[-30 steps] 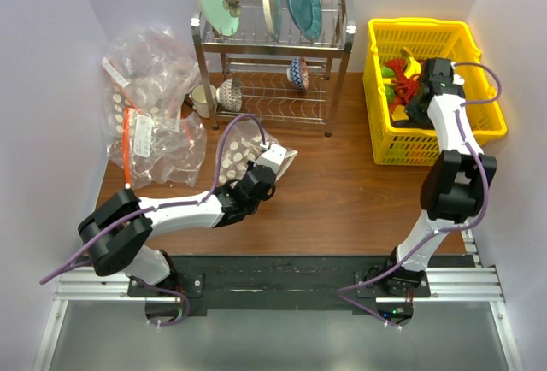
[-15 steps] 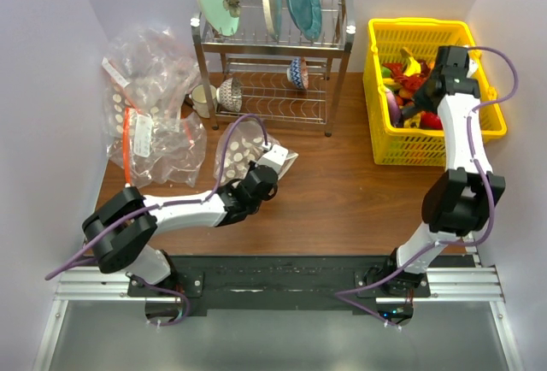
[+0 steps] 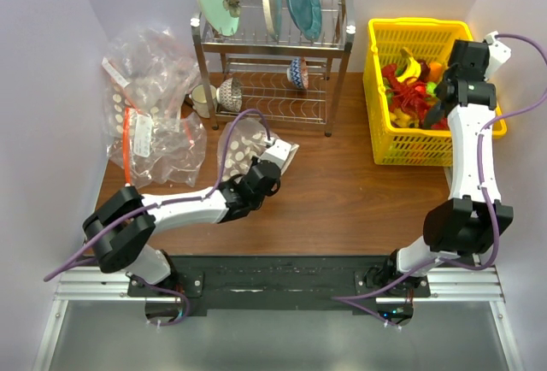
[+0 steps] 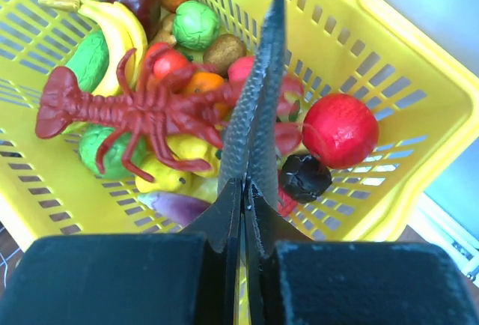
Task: Place the food in the zip-top bag and seal the zipper
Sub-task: Pick up the fake fish from the bin.
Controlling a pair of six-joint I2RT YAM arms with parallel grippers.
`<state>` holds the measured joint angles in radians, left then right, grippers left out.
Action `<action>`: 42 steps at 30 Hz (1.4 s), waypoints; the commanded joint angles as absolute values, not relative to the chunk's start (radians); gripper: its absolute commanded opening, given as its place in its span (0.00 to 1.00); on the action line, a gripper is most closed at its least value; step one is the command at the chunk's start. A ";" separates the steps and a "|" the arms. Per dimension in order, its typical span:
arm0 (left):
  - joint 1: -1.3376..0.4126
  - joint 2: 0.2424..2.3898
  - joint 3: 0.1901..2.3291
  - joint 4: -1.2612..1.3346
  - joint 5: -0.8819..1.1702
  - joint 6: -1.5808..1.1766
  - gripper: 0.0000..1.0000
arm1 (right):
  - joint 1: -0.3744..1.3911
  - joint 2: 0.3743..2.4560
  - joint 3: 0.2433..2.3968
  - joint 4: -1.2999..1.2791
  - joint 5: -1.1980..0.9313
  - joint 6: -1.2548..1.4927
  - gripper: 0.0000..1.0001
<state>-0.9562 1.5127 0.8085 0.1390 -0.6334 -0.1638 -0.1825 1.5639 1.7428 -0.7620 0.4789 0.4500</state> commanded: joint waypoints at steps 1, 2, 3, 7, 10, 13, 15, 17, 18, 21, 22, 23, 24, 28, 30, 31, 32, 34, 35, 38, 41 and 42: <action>-0.956 1.528 0.882 0.123 -0.643 -0.166 0.00 | -0.179 1.525 1.721 -0.693 0.387 0.417 0.00; -0.956 1.534 0.890 0.114 -0.637 -0.167 0.00 | -0.178 1.514 1.712 -0.680 0.352 0.404 0.00; -0.956 1.545 0.909 0.103 -0.635 -0.169 0.00 | -0.178 1.494 1.698 -0.642 0.309 0.393 0.00; -0.956 1.569 0.963 0.029 -0.640 -0.189 0.00 | -0.176 1.442 1.644 -0.577 0.192 0.394 0.00; -0.956 1.577 0.991 0.003 -0.649 -0.201 0.00 | -0.172 1.427 1.667 -0.566 0.152 0.390 0.00; -0.956 1.575 1.009 -0.041 -0.646 -0.213 0.00 | -0.155 1.424 1.706 -0.577 0.120 0.373 0.00; -0.956 1.572 1.020 -0.051 -0.640 -0.216 0.00 | -0.137 1.417 1.718 -0.575 0.079 0.370 0.00; -0.956 1.574 1.038 -0.069 -0.635 -0.221 0.00 | -0.117 1.398 1.718 -0.569 0.051 0.371 0.00; -0.956 1.572 1.046 -0.075 -0.634 -0.222 0.00 | -0.091 1.391 1.714 -0.566 0.022 0.371 0.00; -0.956 1.580 1.084 -0.118 -0.629 -0.232 0.00 | -0.049 1.359 1.681 -0.539 -0.096 0.383 0.00; -0.954 1.582 1.094 -0.136 -0.627 -0.236 0.00 | -0.041 1.350 1.669 -0.526 -0.133 0.393 0.00; -0.954 1.582 1.110 -0.144 -0.627 -0.236 0.00 | -0.037 1.332 1.655 -0.502 -0.173 0.415 0.00; -0.956 1.578 1.117 -0.150 -0.627 -0.238 0.00 | -0.029 1.324 1.626 -0.485 -0.222 0.428 0.00; -0.954 1.574 1.158 -0.190 -0.620 -0.248 0.00 | -0.023 1.270 1.516 -0.369 -0.475 0.509 0.00; -0.954 1.566 1.178 -0.199 -0.611 -0.255 0.00 | -0.021 1.234 1.418 -0.257 -0.547 0.575 0.00; -0.956 1.560 1.183 -0.199 -0.604 -0.255 0.00 | -0.021 1.226 1.386 -0.221 -0.580 0.598 0.00; -0.954 1.552 1.190 -0.198 -0.591 -0.255 0.00 | -0.021 1.215 1.356 -0.171 -0.624 0.639 0.00; -0.954 1.549 1.201 -0.206 -0.584 -0.256 0.00 | -0.020 1.190 1.296 -0.152 -0.650 0.663 0.00; -0.954 1.551 1.216 -0.209 -0.580 -0.256 0.00 | -0.017 1.184 1.283 -0.149 -0.673 0.670 0.00; -0.954 1.562 1.256 -0.232 -0.572 -0.258 0.00 | -0.008 1.151 1.229 -0.150 -0.715 0.664 0.00; -0.953 1.581 1.305 -0.252 -0.557 -0.258 0.00 | 0.020 1.091 1.164 -0.138 -0.733 0.660 0.00; -0.953 1.586 1.319 -0.267 -0.552 -0.258 0.00 | 0.024 1.075 1.132 -0.135 -0.736 0.660 0.00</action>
<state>-0.9558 1.5845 1.2263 -0.2523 -0.5747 -0.2356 -0.0017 1.1744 1.1885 -0.2291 -0.6373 0.6319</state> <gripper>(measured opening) 0.019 0.014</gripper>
